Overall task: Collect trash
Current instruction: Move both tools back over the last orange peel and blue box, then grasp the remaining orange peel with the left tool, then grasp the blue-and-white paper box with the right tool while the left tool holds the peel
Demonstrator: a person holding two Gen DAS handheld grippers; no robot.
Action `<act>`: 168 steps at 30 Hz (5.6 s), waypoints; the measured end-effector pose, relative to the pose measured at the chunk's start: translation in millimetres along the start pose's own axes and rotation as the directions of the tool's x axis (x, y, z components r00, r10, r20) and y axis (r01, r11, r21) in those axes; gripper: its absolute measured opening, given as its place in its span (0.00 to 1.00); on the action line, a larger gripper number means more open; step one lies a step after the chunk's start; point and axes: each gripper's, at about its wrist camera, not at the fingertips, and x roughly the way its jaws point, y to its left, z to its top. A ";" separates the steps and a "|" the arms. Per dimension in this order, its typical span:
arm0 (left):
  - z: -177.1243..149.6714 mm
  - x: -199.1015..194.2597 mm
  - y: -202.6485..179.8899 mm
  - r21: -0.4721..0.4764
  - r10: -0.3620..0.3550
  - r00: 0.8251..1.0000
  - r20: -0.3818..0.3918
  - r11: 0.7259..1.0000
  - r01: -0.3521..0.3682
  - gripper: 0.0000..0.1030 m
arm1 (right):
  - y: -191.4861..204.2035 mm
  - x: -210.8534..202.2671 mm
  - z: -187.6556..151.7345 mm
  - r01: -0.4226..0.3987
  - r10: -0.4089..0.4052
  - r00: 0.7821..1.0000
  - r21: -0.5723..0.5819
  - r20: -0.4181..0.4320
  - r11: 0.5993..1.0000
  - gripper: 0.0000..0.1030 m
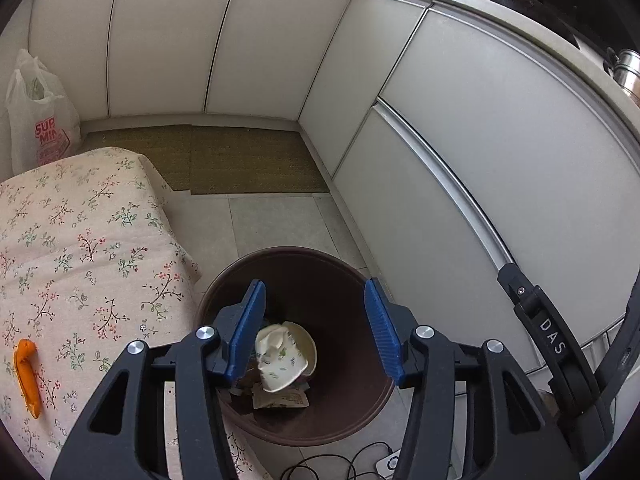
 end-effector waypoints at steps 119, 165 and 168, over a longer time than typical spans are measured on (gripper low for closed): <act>-135.9 -52.9 329.0 -0.167 0.346 0.879 -0.328 0.894 -0.415 0.22 | 272.6 -28.2 -194.1 -0.440 0.125 0.819 -0.474 -0.560 0.762 0.93; -131.4 -137.3 364.7 -0.245 0.316 0.928 -0.197 0.901 -0.359 0.22 | 271.4 -52.8 -284.2 -0.416 0.112 0.709 -0.284 -0.697 0.864 0.56; -129.5 -138.7 364.2 -0.252 0.314 0.930 -0.191 0.900 -0.356 0.22 | 274.9 -60.7 -280.0 -0.451 0.152 0.712 -0.281 -0.685 0.847 0.53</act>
